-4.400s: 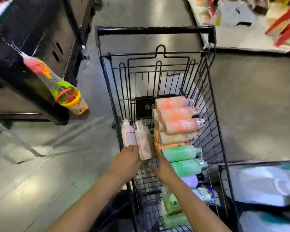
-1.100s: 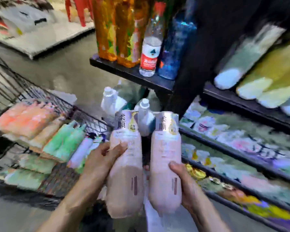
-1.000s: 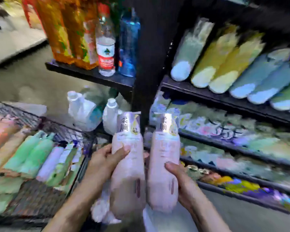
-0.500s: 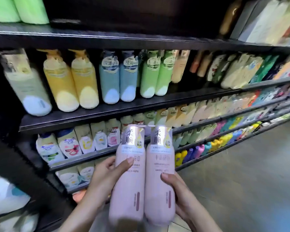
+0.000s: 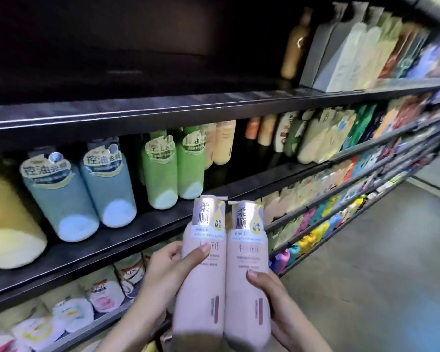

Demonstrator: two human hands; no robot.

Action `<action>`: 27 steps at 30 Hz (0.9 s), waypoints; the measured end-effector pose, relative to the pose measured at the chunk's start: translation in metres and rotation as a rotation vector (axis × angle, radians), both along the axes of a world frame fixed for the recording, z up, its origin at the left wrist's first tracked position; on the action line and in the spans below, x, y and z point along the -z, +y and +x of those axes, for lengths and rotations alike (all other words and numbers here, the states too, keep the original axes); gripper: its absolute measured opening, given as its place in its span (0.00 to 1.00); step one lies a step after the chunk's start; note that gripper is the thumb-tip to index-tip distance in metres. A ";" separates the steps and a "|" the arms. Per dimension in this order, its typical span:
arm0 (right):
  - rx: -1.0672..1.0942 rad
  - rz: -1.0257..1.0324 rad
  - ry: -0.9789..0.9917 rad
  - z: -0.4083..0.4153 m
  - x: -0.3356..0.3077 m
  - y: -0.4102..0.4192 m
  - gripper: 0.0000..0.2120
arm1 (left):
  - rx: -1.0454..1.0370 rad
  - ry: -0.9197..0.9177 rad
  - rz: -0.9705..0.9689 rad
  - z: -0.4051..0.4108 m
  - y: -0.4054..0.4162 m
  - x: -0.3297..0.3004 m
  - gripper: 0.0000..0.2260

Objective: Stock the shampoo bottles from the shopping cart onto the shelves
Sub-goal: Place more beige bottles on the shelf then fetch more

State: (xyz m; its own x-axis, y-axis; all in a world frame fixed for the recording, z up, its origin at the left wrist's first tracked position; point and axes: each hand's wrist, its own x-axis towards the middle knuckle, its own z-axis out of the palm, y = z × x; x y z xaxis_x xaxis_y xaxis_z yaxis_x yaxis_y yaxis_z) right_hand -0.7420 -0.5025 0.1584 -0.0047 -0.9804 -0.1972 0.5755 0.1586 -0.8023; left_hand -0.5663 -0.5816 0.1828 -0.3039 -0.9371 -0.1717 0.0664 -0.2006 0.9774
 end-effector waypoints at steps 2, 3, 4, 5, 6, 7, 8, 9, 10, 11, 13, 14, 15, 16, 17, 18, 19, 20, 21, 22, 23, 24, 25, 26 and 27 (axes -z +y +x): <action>0.002 0.007 -0.006 -0.022 0.002 -0.020 0.31 | -0.015 0.013 -0.006 -0.020 -0.019 -0.006 0.24; 0.000 0.008 0.001 -0.033 0.002 -0.031 0.32 | -0.023 0.023 -0.006 -0.031 -0.029 -0.009 0.24; -0.005 0.011 0.016 -0.043 0.002 -0.044 0.33 | -0.028 0.032 -0.011 -0.042 -0.038 -0.012 0.23; -0.021 0.008 0.035 -0.055 0.002 -0.059 0.33 | -0.039 0.042 -0.012 -0.053 -0.047 -0.015 0.21; -0.035 0.002 0.061 -0.067 0.003 -0.074 0.33 | -0.056 0.056 -0.014 -0.064 -0.058 -0.015 0.19; -0.050 -0.013 0.094 -0.079 0.002 -0.090 0.34 | -0.082 0.071 -0.011 -0.076 -0.069 -0.018 0.17; -0.064 -0.026 0.120 -0.090 -0.003 -0.107 0.36 | -0.115 0.081 -0.014 -0.087 -0.080 -0.019 0.15; -0.082 -0.043 0.141 -0.103 -0.005 -0.124 0.37 | -0.153 0.085 -0.017 -0.098 -0.091 -0.021 0.14; -0.102 -0.062 0.147 -0.116 -0.006 -0.140 0.36 | -0.194 0.080 -0.022 -0.109 -0.102 -0.022 0.14; -0.125 -0.085 0.148 -0.128 -0.006 -0.156 0.34 | -0.234 0.070 -0.028 -0.119 -0.112 -0.024 0.16; -0.180 -0.123 0.164 -0.151 -0.009 -0.186 0.32 | -0.297 0.062 -0.059 -0.138 -0.130 -0.026 0.16; -0.209 -0.137 0.174 -0.160 -0.011 -0.201 0.31 | -0.330 0.055 -0.079 -0.147 -0.138 -0.027 0.14; -0.237 -0.157 0.185 -0.169 -0.012 -0.215 0.31 | -0.369 0.043 -0.099 -0.156 -0.146 -0.030 0.12; -0.265 -0.180 0.187 -0.175 -0.014 -0.227 0.30 | -0.412 0.027 -0.118 -0.164 -0.154 -0.030 0.11; -0.293 -0.198 0.200 -0.183 -0.014 -0.239 0.28 | -0.455 0.017 -0.127 -0.171 -0.160 -0.031 0.11; -0.307 -0.205 0.222 -0.189 -0.015 -0.250 0.27 | -0.488 0.016 -0.131 -0.177 -0.166 -0.031 0.10; -0.307 -0.205 0.254 -0.194 -0.016 -0.261 0.27 | -0.519 0.016 -0.138 -0.182 -0.170 -0.032 0.09; -0.302 -0.203 0.285 -0.197 -0.019 -0.271 0.30 | -0.547 0.007 -0.147 -0.187 -0.175 -0.032 0.08; -0.296 -0.200 0.333 -0.200 -0.017 -0.283 0.35 | -0.579 -0.010 -0.154 -0.190 -0.179 -0.032 0.08; -0.288 -0.188 0.386 -0.201 -0.018 -0.291 0.41 | -0.611 -0.026 -0.165 -0.192 -0.183 -0.032 0.07; -0.280 -0.175 0.434 -0.203 -0.019 -0.299 0.46 | -0.639 -0.038 -0.175 -0.193 -0.188 -0.031 0.05; -0.279 -0.168 0.461 -0.205 -0.021 -0.307 0.47 | -0.660 -0.045 -0.187 -0.194 -0.193 -0.031 0.04; -0.289 -0.168 0.481 -0.207 -0.021 -0.315 0.43 | -0.674 -0.048 -0.204 -0.196 -0.197 -0.031 0.04; -0.300 -0.164 0.481 -0.207 -0.021 -0.321 0.36 | -0.681 -0.052 -0.223 -0.197 -0.201 -0.030 0.07; -0.316 -0.158 0.467 -0.207 -0.021 -0.326 0.33 | -0.681 -0.060 -0.241 -0.197 -0.204 -0.028 0.12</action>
State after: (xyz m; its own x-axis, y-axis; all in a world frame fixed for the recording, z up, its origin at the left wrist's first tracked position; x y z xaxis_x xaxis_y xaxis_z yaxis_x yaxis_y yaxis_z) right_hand -0.9489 -0.8284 0.1791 0.2416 -0.9656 -0.0959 0.0991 0.1228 -0.9875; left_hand -0.7636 -0.7853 0.2104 0.3640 -0.9291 0.0656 0.0446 0.0877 0.9951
